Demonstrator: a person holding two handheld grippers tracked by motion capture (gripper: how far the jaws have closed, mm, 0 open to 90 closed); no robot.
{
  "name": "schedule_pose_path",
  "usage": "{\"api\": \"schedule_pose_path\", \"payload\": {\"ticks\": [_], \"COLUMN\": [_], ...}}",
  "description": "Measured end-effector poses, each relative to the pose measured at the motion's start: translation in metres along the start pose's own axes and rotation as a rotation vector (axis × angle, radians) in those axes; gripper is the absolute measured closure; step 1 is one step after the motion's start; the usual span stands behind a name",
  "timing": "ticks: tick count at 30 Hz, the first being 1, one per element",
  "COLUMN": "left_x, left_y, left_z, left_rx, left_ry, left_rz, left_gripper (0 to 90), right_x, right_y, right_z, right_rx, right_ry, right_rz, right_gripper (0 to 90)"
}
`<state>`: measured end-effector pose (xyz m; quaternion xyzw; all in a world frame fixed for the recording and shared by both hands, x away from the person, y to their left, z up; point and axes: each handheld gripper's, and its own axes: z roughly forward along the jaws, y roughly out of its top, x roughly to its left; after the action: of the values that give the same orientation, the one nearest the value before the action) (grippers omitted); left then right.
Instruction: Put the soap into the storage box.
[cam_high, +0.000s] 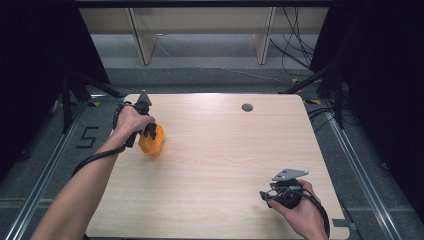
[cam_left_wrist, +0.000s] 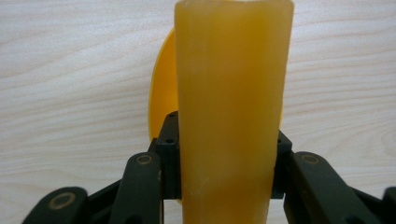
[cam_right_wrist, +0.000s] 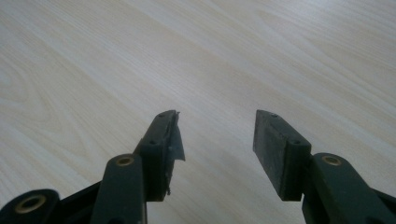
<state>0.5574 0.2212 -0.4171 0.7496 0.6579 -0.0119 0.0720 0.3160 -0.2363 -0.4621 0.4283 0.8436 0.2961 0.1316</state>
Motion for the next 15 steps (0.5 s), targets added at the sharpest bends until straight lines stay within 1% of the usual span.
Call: {"api": "schedule_pose_path", "payload": {"ticks": [2,4,5,6,7,9,11,15], "left_x": [0.0002,0.0006,0.0006,0.0007,0.0007,0.0013,0.0007,0.0002], "left_y": [0.0001,0.0,0.0,0.0,0.0,0.0001,0.0,-0.0001], "left_z": [0.0014,0.003,0.003,0.0034,0.0042,0.0043,0.0047,0.002], "left_rx": [-0.001,-0.002,-0.002,-0.001,-0.003,0.003,-0.004,-0.008], "left_ry": [0.002,0.005,0.005,0.005,0.007,0.007,0.005,0.007], "left_rz": [-0.002,-0.001,-0.001,0.0,0.0,0.006,0.002,0.008], "left_gripper": [60.2,60.2,60.2,60.2,60.1,60.1,60.0,59.2], "right_x": [0.0001,0.0012,0.0012,0.0002,0.0009,0.0006,0.003,0.0034], "right_y": [-0.0001,0.0002,0.0002,-0.0002,0.0002,-0.0002,0.0,0.0], "right_z": [-0.0001,-0.0012,-0.0012,-0.0003,-0.001,-0.0007,-0.0022,-0.002], "right_rx": [0.002,0.008,0.008,0.001,0.009,0.007,0.022,0.023], "right_ry": [0.0,0.002,0.002,0.001,0.002,-0.001,0.0,0.0], "right_rz": [0.002,0.017,0.017,0.002,0.015,0.009,0.042,0.044], "right_gripper": [50.4,50.4,50.4,50.3,50.3,50.3,50.3,50.2]}}
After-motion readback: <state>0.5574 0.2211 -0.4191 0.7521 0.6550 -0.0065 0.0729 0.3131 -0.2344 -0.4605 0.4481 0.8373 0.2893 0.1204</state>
